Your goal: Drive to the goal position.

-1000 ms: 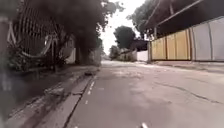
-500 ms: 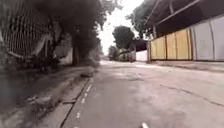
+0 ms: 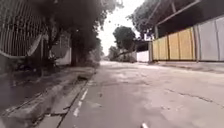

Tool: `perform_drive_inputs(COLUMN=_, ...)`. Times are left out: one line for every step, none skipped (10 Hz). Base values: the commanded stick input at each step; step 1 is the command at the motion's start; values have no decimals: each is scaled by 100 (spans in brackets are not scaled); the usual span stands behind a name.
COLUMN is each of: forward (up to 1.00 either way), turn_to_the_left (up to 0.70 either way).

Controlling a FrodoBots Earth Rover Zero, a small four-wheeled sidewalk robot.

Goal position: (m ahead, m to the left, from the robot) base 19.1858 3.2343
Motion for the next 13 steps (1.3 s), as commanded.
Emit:
perform_drive_inputs(forward=70, turn_to_the_left=0)
perform_drive_inputs(forward=70, turn_to_the_left=0)
perform_drive_inputs(forward=70, turn_to_the_left=0)
perform_drive_inputs(forward=70, turn_to_the_left=0)
perform_drive_inputs(forward=70, turn_to_the_left=0)
perform_drive_inputs(forward=70, turn_to_the_left=0)
perform_drive_inputs(forward=70, turn_to_the_left=0)
perform_drive_inputs(forward=70, turn_to_the_left=0)
perform_drive_inputs(forward=70, turn_to_the_left=0)
perform_drive_inputs(forward=70, turn_to_the_left=0)
perform_drive_inputs(forward=70, turn_to_the_left=0)
perform_drive_inputs(forward=70, turn_to_the_left=0)
perform_drive_inputs(forward=70, turn_to_the_left=0)
